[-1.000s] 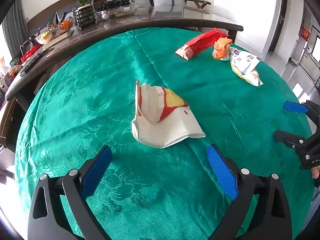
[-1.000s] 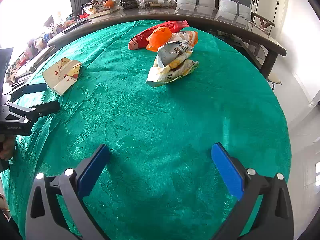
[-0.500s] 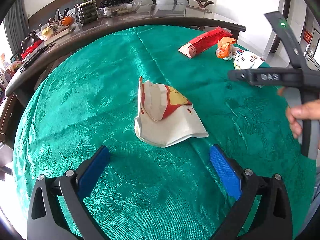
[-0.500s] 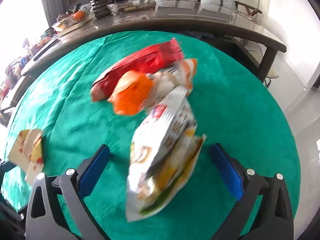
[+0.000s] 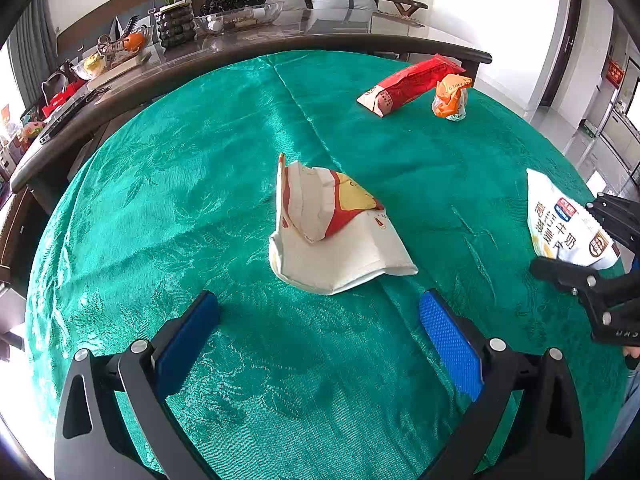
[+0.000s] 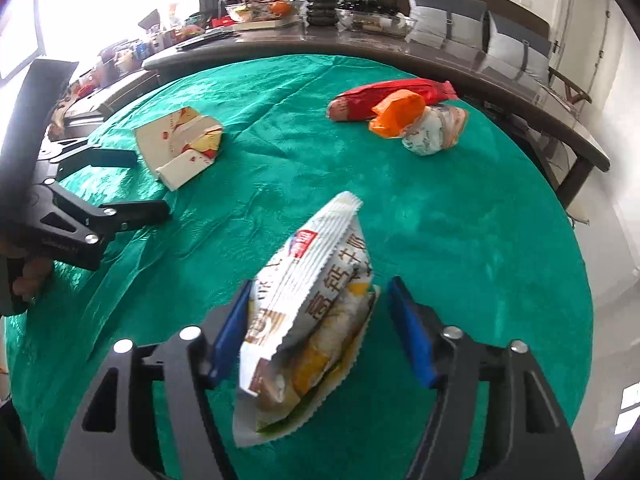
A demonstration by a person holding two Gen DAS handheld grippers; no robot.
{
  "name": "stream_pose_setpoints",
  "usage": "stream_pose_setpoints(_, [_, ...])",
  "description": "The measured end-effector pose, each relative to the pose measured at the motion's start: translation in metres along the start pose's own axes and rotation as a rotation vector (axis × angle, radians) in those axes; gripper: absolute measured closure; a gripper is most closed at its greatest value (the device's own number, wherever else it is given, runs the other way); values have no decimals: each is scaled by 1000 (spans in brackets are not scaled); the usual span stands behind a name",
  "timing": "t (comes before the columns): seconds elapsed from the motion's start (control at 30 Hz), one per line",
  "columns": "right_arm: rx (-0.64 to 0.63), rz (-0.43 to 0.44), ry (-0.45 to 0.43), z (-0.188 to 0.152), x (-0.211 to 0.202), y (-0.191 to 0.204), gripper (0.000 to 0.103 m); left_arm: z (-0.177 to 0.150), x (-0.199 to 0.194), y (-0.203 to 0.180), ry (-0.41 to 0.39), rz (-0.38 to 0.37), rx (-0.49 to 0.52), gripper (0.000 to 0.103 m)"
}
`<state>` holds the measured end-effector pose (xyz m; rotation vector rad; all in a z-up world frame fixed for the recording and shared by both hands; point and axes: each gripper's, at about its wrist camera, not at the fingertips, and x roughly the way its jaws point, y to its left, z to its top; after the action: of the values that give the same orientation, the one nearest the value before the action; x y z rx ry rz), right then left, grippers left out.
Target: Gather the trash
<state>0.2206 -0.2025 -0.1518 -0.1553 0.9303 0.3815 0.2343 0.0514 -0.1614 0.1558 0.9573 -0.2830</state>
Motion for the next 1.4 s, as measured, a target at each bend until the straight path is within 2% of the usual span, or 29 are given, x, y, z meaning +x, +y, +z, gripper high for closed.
stream_pose_setpoints(0.07, [46,24,3,-1,2,-7,22,0,0,0,0,0,0,4])
stream_pose_setpoints(0.13, [29,3,7,0,2,-2,21,0,0,0,0,-1,0,4])
stream_pose_setpoints(0.6, [42,8,10,-3,1,-2,19,1,0,0,-1,-5,-4,4])
stream_pose_setpoints(0.67, [44,11,9,-3,1,-3,19,0,-3,5,-16,-41,-27,5])
stream_pose_setpoints(0.77, [42,8,9,-3,0,-2,19,-1,-12,26,-69,-158,-119,5])
stream_pose_setpoints(0.9, [47,13,5,-3,-1,-3,19,5,-17,39,-99,-173,-194,5])
stream_pose_setpoints(0.97, [75,56,-1,-5,-6,-8,19,12,-15,36,-88,-175,-185,15])
stream_pose_setpoints(1.03, [116,93,11,-6,-14,-14,19,20,-12,29,-72,-155,-148,21])
stream_pose_setpoints(1.1, [158,114,12,-5,-25,-18,19,26,-7,24,-57,-131,-118,22])
stream_pose_setpoints(1.27, [200,139,62,9,-32,-13,19,34,7,16,-11,-115,-89,36])
stream_pose_setpoints(1.33, [206,157,87,14,-25,-7,19,36,9,14,-7,-127,-86,46])
stream_pose_setpoints(1.4, [196,131,113,16,-16,-2,21,39,9,11,-6,-134,-78,56])
